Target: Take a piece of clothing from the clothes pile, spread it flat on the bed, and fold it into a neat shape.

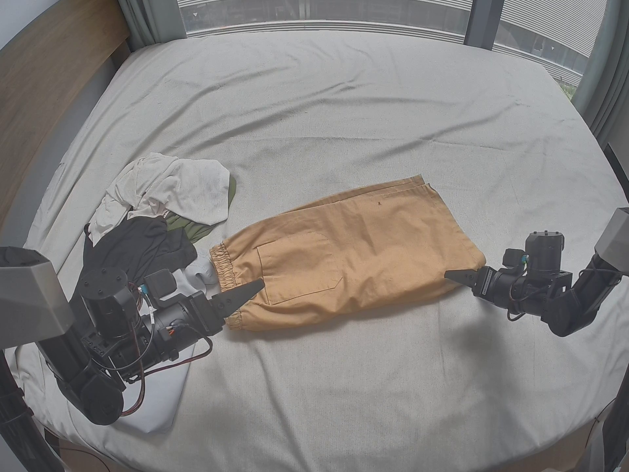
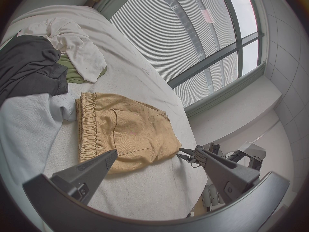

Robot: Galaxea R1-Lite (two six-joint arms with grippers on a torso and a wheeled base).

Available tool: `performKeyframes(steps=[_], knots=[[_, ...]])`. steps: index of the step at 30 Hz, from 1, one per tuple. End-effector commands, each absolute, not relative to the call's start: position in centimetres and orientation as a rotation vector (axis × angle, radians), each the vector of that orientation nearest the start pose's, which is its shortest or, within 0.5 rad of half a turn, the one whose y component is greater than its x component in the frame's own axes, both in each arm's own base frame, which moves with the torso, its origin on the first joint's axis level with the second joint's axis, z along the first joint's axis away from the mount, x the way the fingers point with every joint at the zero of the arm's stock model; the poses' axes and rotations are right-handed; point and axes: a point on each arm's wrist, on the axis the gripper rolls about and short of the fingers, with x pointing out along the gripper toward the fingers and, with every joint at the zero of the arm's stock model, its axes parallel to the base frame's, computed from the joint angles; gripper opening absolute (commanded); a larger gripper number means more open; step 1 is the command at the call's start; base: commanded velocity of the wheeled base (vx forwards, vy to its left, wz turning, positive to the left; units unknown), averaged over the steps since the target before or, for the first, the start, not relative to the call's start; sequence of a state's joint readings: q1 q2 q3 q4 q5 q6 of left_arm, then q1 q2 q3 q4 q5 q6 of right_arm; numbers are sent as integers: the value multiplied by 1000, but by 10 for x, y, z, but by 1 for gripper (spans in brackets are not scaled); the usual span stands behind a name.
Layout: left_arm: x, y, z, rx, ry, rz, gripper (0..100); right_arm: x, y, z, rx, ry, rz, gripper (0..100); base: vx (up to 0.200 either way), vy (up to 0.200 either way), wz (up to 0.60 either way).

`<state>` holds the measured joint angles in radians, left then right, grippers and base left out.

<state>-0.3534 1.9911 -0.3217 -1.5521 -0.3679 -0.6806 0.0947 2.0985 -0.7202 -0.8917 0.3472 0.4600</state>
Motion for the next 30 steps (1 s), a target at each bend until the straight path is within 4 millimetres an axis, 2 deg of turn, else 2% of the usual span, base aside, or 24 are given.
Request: performKeyframes(steps=[1,4,13,30], knots=[[261,-104,81,-651,357,-650,100,357,45,42,514,600,315,100,0,0,0],[261,-104,82,-651,356,-651,100,363,50,41,526,596,322,100,0,0,0],[263,-103,83,-652,344,-647,100,397,72,43,593,543,365,100,0,0,0],[263,-102,85,-654,337,-648,100,423,98,33,581,487,324,100,0,0,0]])
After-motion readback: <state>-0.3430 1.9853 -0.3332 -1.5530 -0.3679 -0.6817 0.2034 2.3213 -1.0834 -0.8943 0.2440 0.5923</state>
